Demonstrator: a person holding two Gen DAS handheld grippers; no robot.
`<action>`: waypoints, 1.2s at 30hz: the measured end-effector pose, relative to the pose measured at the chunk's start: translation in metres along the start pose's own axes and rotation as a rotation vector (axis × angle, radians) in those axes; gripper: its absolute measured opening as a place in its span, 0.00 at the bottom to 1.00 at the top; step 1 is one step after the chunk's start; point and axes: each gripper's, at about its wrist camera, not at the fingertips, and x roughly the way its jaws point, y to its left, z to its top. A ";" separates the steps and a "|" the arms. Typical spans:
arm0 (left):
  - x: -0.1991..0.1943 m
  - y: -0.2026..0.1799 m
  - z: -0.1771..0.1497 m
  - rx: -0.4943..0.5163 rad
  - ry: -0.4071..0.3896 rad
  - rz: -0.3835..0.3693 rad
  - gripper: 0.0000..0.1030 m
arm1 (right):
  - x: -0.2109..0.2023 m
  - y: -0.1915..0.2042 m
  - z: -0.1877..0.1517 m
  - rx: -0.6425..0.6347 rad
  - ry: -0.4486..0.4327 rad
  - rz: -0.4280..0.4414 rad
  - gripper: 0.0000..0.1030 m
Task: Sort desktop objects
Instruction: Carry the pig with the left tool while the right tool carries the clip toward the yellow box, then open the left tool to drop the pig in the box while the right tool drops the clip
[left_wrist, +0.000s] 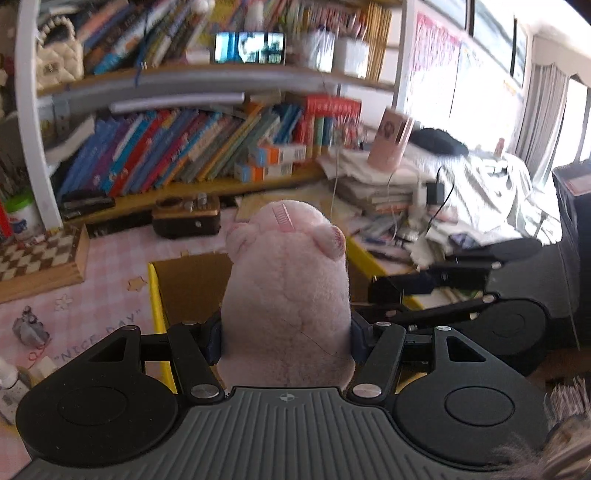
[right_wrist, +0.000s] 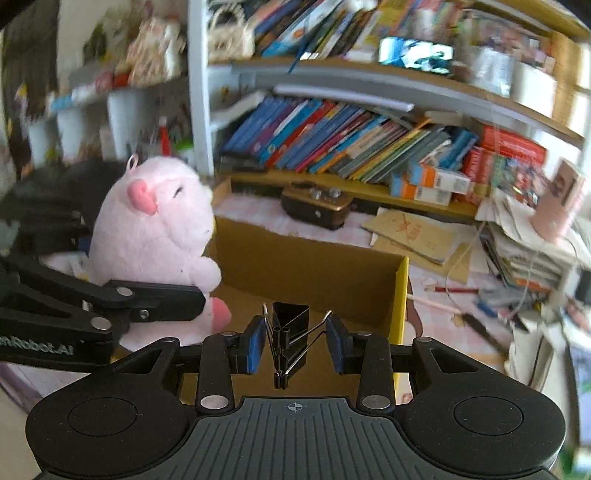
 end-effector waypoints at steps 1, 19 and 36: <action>0.010 0.002 0.002 -0.001 0.030 -0.004 0.57 | 0.010 -0.002 0.002 -0.033 0.024 0.005 0.35; 0.118 0.031 0.023 0.034 0.348 0.047 0.58 | 0.123 0.004 0.020 -0.494 0.289 0.086 0.35; 0.112 0.016 0.022 0.161 0.256 0.177 0.79 | 0.124 0.007 0.018 -0.553 0.284 0.108 0.38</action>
